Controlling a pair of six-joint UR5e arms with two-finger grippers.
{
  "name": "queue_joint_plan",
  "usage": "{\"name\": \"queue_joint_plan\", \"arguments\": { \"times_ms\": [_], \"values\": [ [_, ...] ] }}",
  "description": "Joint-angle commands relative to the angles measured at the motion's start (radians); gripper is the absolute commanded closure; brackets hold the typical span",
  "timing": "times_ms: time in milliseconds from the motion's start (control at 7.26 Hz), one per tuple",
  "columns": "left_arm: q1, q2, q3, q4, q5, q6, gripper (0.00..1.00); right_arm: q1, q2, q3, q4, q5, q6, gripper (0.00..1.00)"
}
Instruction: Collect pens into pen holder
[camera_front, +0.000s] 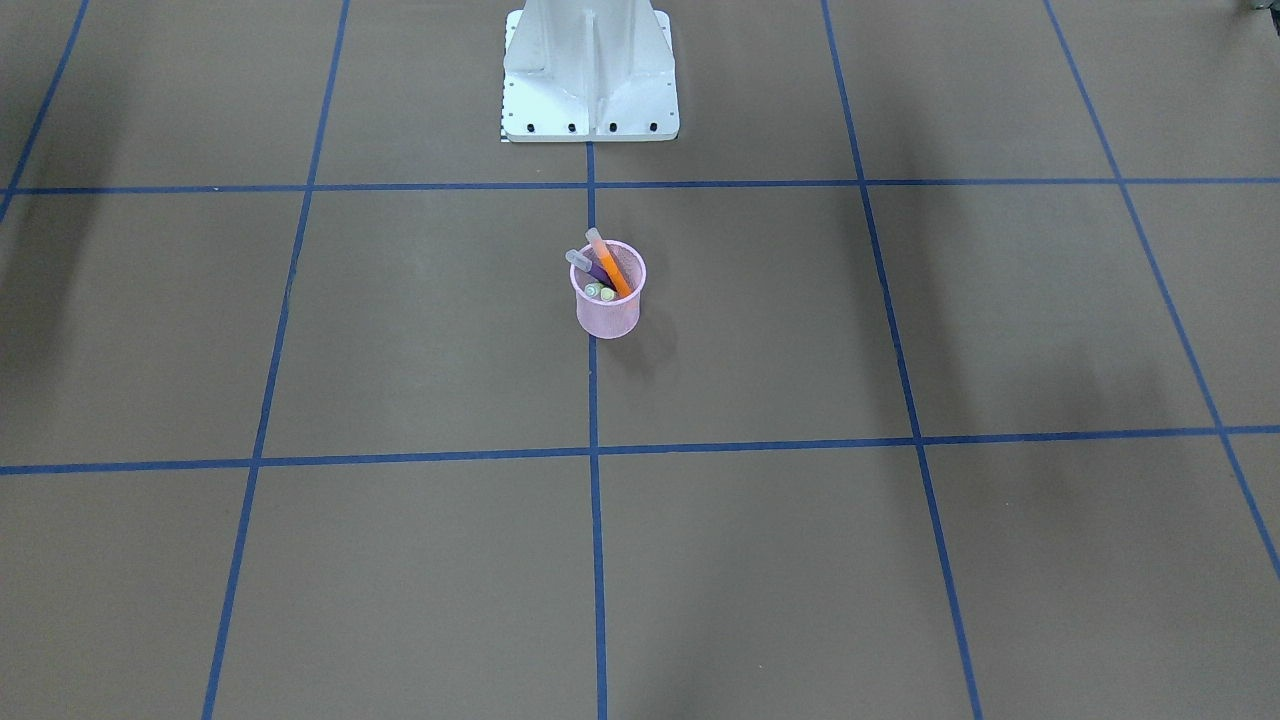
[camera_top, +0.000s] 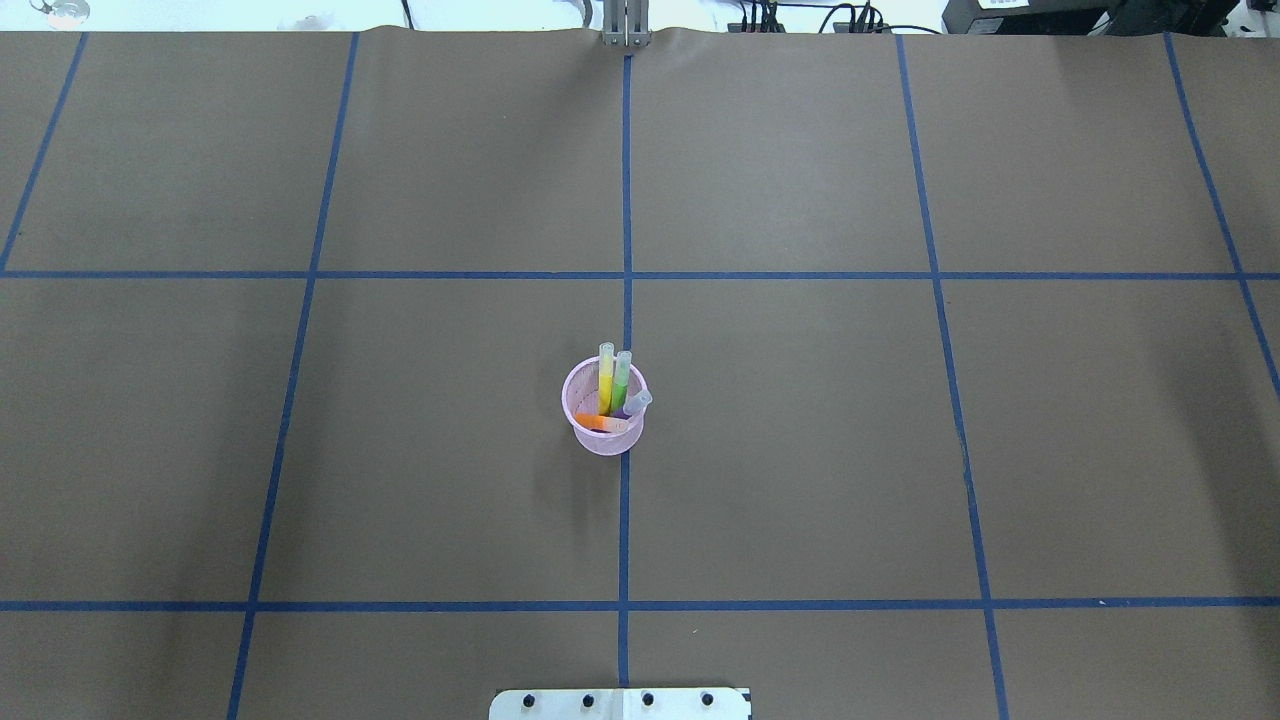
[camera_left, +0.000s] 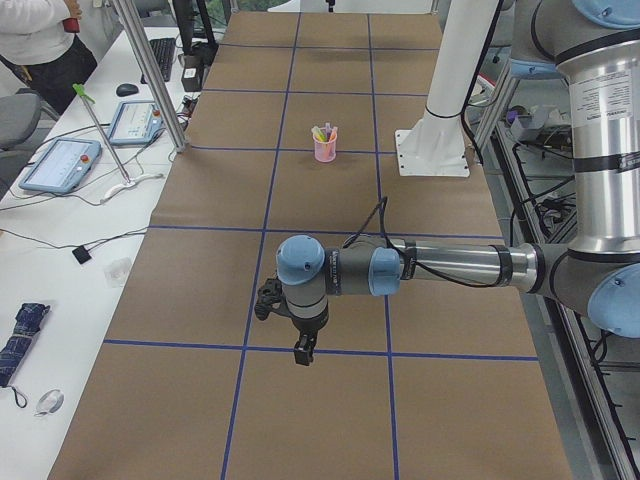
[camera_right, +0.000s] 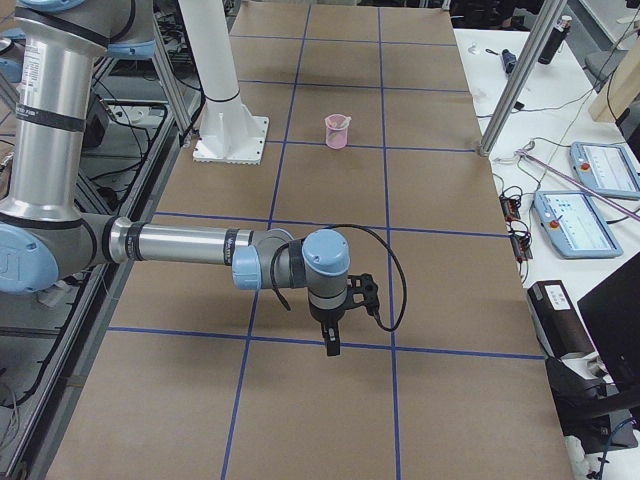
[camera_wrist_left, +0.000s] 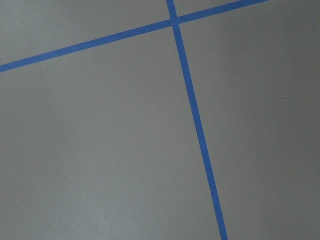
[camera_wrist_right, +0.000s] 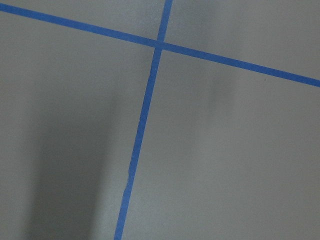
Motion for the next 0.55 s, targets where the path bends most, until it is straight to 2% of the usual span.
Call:
{"name": "queue_joint_plan", "arguments": {
  "times_ms": [0,413],
  "values": [
    [0.001,-0.003,0.003,0.001,-0.007,-0.003,0.0,0.0,-0.001,-0.001,0.001,0.0,0.0,0.0],
    [0.0,0.0,0.001,0.009,-0.007,-0.005,0.0,0.0,-0.001,-0.002,0.003,0.0,0.0,0.0]
  ]
}}
